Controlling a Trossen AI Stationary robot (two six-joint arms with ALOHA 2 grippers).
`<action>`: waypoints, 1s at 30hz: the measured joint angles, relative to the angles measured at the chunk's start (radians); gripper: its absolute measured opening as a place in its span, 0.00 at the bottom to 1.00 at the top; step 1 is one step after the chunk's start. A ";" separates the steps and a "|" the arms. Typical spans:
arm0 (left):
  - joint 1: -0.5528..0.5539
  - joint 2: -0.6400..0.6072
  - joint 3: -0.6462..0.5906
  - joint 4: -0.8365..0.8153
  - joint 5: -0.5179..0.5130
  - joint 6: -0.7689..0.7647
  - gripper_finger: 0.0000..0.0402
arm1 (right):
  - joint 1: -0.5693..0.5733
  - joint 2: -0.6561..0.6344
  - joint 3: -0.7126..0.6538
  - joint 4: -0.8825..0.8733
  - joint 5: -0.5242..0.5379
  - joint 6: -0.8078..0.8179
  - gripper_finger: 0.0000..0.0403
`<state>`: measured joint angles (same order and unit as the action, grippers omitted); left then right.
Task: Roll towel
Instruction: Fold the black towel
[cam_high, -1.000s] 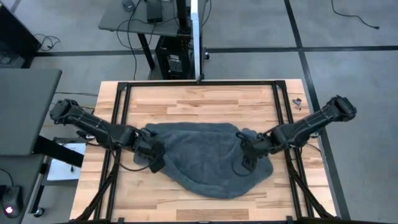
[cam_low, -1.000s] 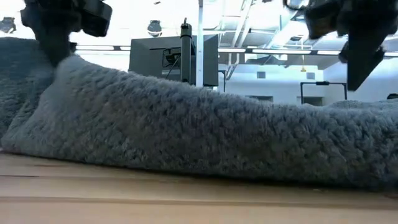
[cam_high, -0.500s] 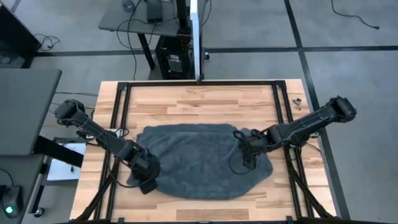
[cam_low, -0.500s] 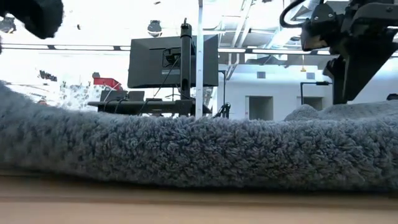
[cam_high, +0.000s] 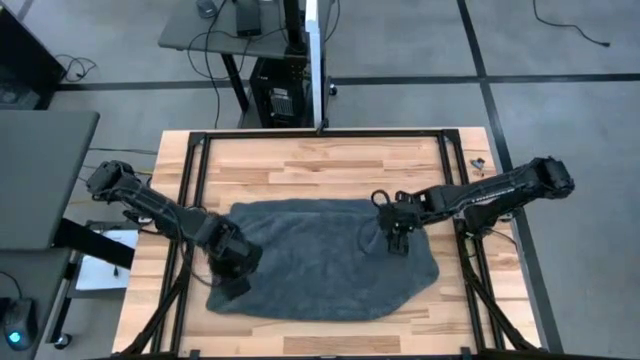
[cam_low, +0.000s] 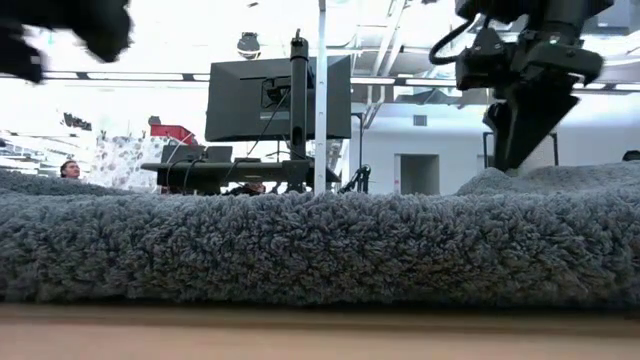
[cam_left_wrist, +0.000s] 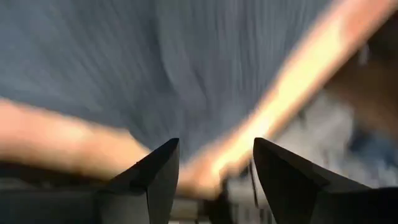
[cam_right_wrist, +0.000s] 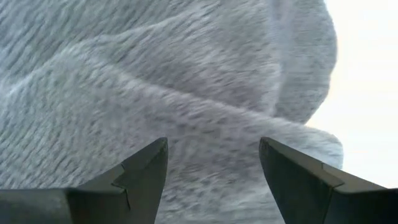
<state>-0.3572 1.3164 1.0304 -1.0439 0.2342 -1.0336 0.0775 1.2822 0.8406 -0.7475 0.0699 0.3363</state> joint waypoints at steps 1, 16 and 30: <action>0.030 -0.008 0.008 -0.008 -0.077 0.019 0.47 | -0.023 -0.004 0.001 0.001 -0.016 0.014 0.61; 0.537 -0.022 -0.290 0.520 -0.229 0.496 0.47 | -0.047 -0.036 0.002 -0.020 -0.025 0.528 0.61; 0.543 -0.040 -0.602 0.659 -0.306 0.466 0.47 | 0.226 0.057 -0.060 -0.160 0.037 0.992 0.61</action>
<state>0.1862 1.2769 0.4280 -0.3845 -0.0721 -0.5674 0.3034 1.3395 0.7807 -0.9079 0.1067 1.3283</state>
